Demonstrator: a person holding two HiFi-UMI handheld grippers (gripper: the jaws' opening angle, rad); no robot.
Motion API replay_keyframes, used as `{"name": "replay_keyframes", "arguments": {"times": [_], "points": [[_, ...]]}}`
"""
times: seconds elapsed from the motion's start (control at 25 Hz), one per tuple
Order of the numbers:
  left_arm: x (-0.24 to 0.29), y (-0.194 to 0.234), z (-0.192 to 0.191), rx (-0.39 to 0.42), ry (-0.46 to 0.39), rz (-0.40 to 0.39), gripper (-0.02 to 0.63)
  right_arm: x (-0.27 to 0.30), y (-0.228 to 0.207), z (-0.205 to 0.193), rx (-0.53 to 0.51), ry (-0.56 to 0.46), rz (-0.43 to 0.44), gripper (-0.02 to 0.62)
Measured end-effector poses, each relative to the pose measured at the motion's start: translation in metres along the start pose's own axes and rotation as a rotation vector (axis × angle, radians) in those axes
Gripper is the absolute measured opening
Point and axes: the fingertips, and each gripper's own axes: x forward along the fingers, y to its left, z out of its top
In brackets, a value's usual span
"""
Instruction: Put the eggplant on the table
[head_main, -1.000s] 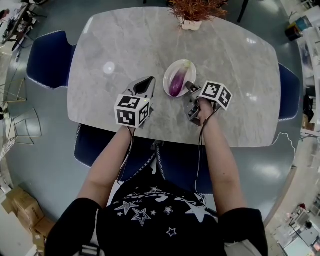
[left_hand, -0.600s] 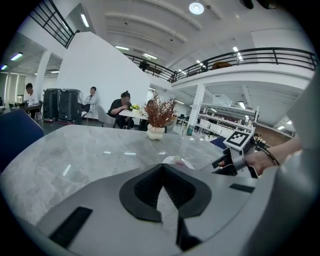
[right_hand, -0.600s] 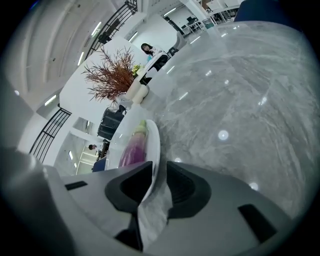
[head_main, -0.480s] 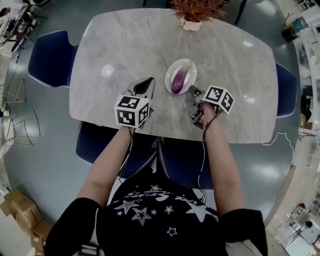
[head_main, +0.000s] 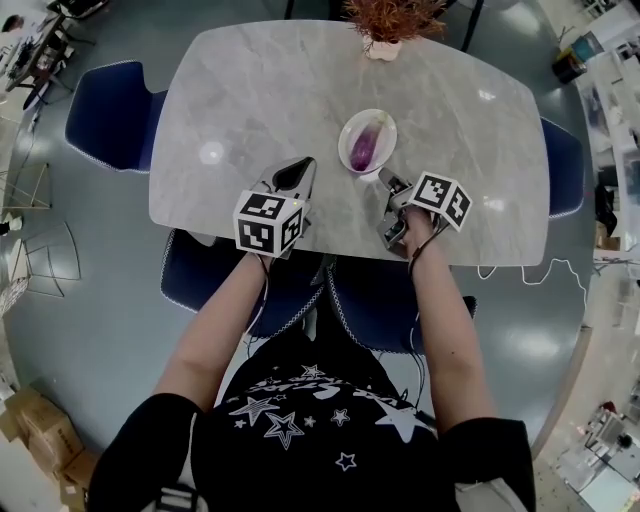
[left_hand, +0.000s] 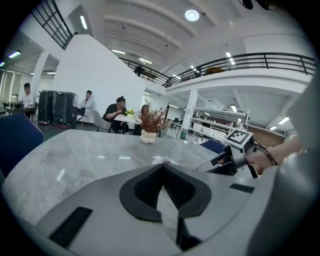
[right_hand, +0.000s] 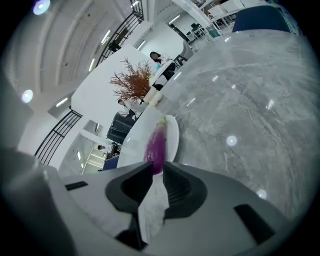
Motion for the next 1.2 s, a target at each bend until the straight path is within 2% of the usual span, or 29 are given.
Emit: {"name": "replay_keyframes", "arguments": {"times": [0.32, 0.56, 0.6, 0.88, 1.2], "points": [[-0.048, -0.027, 0.019, 0.042, -0.066, -0.050, 0.008, -0.048, 0.054, -0.020, -0.122, -0.061, 0.049, 0.067], [-0.090, -0.057, 0.023, 0.065, -0.111, -0.099, 0.008, -0.086, 0.084, -0.054, -0.187, -0.102, 0.077, 0.060], [-0.097, -0.063, 0.022, 0.068, -0.117, -0.108, 0.008, -0.093, 0.087, -0.060, -0.198, -0.110, 0.077, 0.043], [-0.151, -0.091, 0.010, 0.087, -0.144, -0.156, 0.008, -0.135, 0.109, -0.111, -0.287, -0.165, 0.069, 0.043], [-0.200, -0.110, -0.014, 0.098, -0.144, -0.202, 0.008, -0.167, 0.123, -0.168, -0.298, -0.219, 0.094, 0.043]]}}
